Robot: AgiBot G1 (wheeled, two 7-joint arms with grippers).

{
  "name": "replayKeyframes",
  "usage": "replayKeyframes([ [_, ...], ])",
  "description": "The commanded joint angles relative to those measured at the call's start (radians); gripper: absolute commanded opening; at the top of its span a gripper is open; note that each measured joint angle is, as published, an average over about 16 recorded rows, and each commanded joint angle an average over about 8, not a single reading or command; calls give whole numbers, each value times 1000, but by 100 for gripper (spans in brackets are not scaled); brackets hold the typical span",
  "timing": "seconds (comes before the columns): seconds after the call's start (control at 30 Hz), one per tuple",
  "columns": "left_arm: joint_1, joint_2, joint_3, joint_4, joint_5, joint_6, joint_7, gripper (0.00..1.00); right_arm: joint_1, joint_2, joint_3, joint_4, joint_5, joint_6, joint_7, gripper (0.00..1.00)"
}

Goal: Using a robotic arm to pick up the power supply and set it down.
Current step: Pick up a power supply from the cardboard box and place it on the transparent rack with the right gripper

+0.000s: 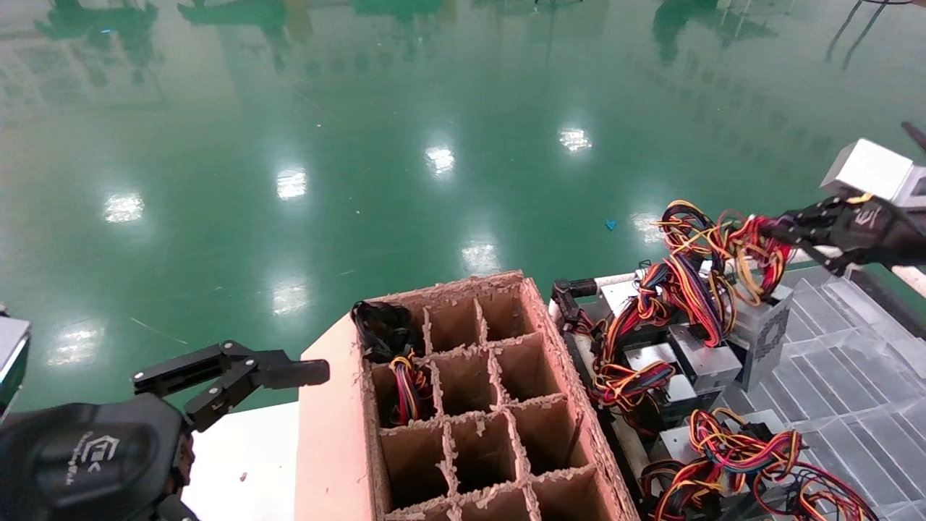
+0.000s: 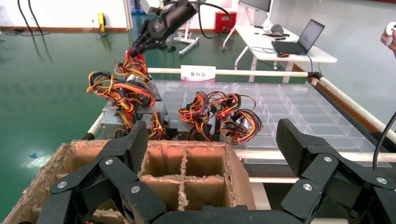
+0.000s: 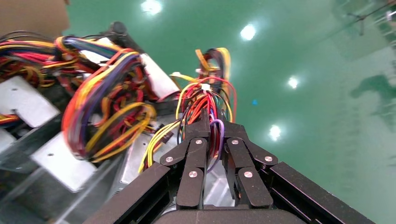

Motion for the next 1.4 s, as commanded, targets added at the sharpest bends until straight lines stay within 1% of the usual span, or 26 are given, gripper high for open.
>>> replayKeyframes([
  [0.03, 0, 0, 0, 0, 0, 0, 0, 100, 9, -3, 0, -8, -1, 7, -15, 0],
  [0.33, 0, 0, 0, 0, 0, 0, 0, 100, 18, -6, -10, -47, -15, -14, -43, 0],
  [0.5, 0, 0, 0, 0, 0, 0, 0, 100, 35, -9, -28, -57, -41, -29, -51, 0],
  [0.83, 0, 0, 0, 0, 0, 0, 0, 100, 60, -4, -52, -84, -75, -95, -49, 0],
  [1.13, 0, 0, 0, 0, 0, 0, 0, 100, 66, 22, -44, -118, -62, -145, -29, 0],
  [1.4, 0, 0, 0, 0, 0, 0, 0, 100, 63, 67, -24, -143, -35, -174, -29, 0],
])
